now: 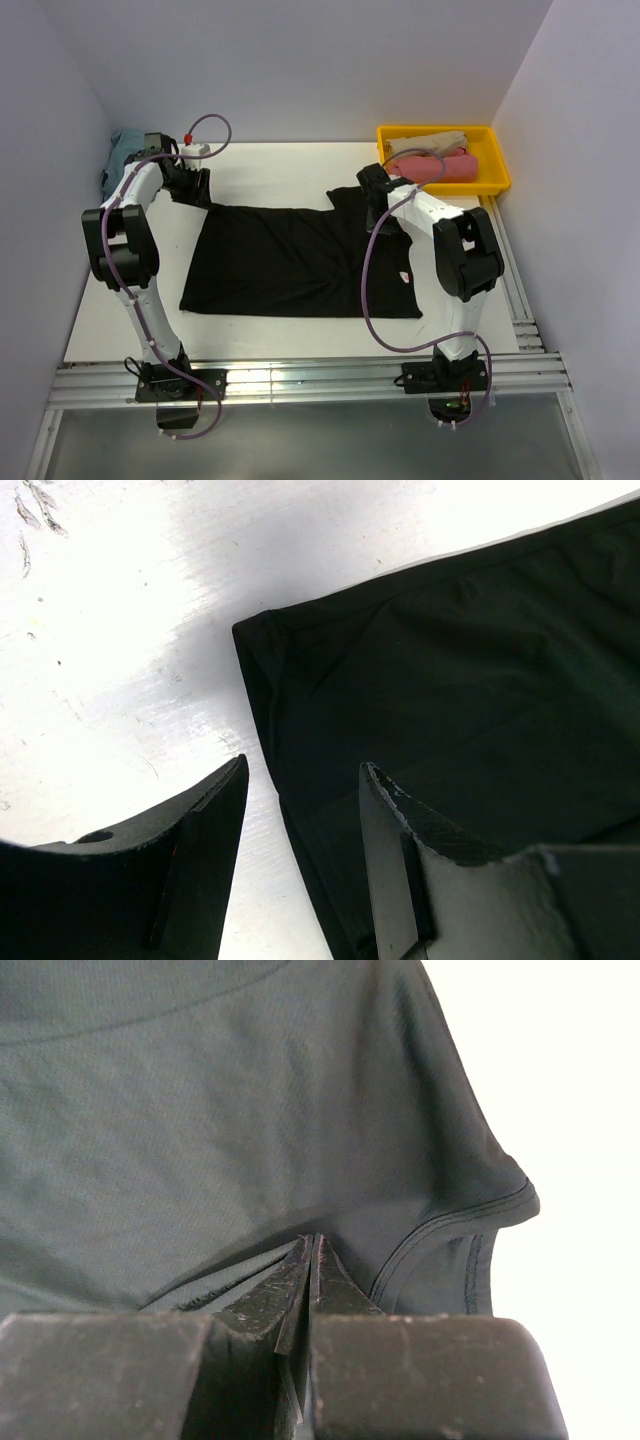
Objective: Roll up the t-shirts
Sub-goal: Fold the tshirt
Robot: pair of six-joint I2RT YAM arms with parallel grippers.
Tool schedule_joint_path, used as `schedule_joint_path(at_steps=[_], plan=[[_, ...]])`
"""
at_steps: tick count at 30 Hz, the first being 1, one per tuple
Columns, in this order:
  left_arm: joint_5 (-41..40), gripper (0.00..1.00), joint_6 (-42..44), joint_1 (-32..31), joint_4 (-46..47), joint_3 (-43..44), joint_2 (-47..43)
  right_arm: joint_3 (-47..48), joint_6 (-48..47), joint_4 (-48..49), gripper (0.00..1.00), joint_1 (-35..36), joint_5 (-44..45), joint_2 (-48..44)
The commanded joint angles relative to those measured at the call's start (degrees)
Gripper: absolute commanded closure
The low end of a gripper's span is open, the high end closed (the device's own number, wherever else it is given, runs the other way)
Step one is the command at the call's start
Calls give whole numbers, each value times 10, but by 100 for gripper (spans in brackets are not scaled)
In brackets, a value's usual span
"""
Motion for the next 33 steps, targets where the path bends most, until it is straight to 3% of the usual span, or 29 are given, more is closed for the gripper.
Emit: schedule_joint_path(at_steps=[1, 8, 12, 18, 27, 33], plan=[[-4, 46, 11, -1, 0, -1, -12, 31, 8, 0, 100, -5, 14, 1], [-14, 46, 7, -1, 7, -3, -3, 30, 9, 9, 98, -8, 7, 12], [-17, 44, 4, -1, 22, -5, -1, 20, 11, 17, 69, -8, 5, 2], [-19, 39, -1, -2, 43, 6, 14, 17, 11, 18, 48, -8, 12, -32], [-46, 41, -18, -19, 57, 51, 92, 25, 15, 46, 46, -48, -10, -60], [-44, 41, -37, -26, 73, 76, 120, 42, -3, 90, 45, -91, -50, -25]])
